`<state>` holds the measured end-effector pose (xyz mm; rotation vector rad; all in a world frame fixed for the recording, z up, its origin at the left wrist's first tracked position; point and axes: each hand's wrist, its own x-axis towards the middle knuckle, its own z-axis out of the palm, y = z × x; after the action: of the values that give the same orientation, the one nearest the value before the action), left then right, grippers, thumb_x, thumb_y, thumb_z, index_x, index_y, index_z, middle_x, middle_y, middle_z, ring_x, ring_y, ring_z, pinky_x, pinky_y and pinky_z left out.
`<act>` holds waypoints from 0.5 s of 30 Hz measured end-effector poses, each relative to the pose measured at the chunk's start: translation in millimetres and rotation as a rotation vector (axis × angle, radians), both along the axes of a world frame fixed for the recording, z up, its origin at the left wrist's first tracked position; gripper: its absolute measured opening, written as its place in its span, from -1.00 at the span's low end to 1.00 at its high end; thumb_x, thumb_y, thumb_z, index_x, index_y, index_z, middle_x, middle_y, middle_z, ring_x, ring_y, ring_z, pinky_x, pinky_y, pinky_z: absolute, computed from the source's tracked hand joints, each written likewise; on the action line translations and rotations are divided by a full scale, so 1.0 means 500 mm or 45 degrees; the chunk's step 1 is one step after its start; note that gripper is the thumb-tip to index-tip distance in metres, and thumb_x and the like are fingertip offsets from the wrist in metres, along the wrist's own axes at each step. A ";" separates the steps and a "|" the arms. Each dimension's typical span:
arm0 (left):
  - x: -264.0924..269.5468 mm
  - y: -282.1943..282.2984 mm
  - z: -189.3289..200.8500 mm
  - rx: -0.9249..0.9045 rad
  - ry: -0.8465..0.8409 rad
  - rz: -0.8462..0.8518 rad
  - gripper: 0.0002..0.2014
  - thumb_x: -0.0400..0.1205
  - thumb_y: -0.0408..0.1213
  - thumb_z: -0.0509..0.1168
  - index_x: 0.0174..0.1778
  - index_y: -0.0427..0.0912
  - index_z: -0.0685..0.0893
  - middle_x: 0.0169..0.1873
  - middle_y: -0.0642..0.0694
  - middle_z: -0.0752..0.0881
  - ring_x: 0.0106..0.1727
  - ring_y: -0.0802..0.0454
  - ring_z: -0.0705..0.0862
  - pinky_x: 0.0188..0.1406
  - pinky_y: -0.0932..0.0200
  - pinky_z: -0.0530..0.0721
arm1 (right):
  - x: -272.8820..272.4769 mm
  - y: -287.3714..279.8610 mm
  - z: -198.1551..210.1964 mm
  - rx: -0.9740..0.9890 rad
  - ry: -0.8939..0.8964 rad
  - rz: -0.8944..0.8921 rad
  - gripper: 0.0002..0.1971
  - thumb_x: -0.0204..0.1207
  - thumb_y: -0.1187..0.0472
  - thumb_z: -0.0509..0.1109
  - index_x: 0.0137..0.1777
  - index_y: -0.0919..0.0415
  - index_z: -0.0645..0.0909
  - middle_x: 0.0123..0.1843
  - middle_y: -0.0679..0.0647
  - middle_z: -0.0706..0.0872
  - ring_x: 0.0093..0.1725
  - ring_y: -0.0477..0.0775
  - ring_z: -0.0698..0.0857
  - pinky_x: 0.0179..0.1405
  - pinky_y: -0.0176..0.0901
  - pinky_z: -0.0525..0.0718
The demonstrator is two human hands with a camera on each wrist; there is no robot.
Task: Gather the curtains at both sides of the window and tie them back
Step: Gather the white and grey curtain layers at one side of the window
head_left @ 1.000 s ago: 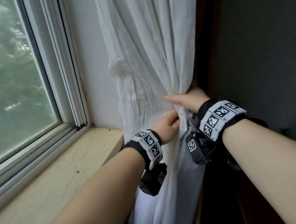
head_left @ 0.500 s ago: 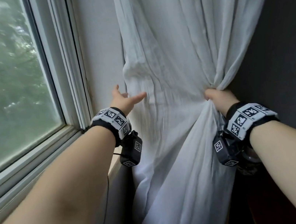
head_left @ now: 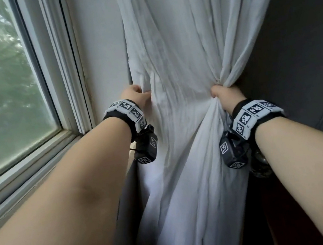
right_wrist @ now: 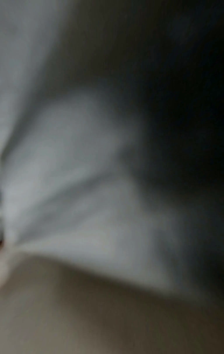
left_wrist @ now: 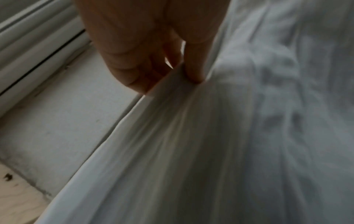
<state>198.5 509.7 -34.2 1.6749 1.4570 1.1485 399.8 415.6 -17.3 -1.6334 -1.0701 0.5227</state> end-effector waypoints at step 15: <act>-0.131 -0.083 -0.001 0.406 0.802 0.177 -0.58 0.70 -0.04 0.09 -0.45 -0.18 0.39 -0.48 -0.05 0.45 -0.28 -0.13 0.50 -0.28 0.16 0.39 | -0.035 0.044 -0.010 -0.005 -0.218 -0.011 -0.75 0.52 0.26 0.24 -0.39 0.24 0.37 -0.19 0.22 0.47 -0.18 0.08 0.43 -0.27 -0.24 0.32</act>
<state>133.0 468.0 -35.0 2.3341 1.8594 1.0072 382.3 437.7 -22.2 -1.7088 -1.1871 0.3846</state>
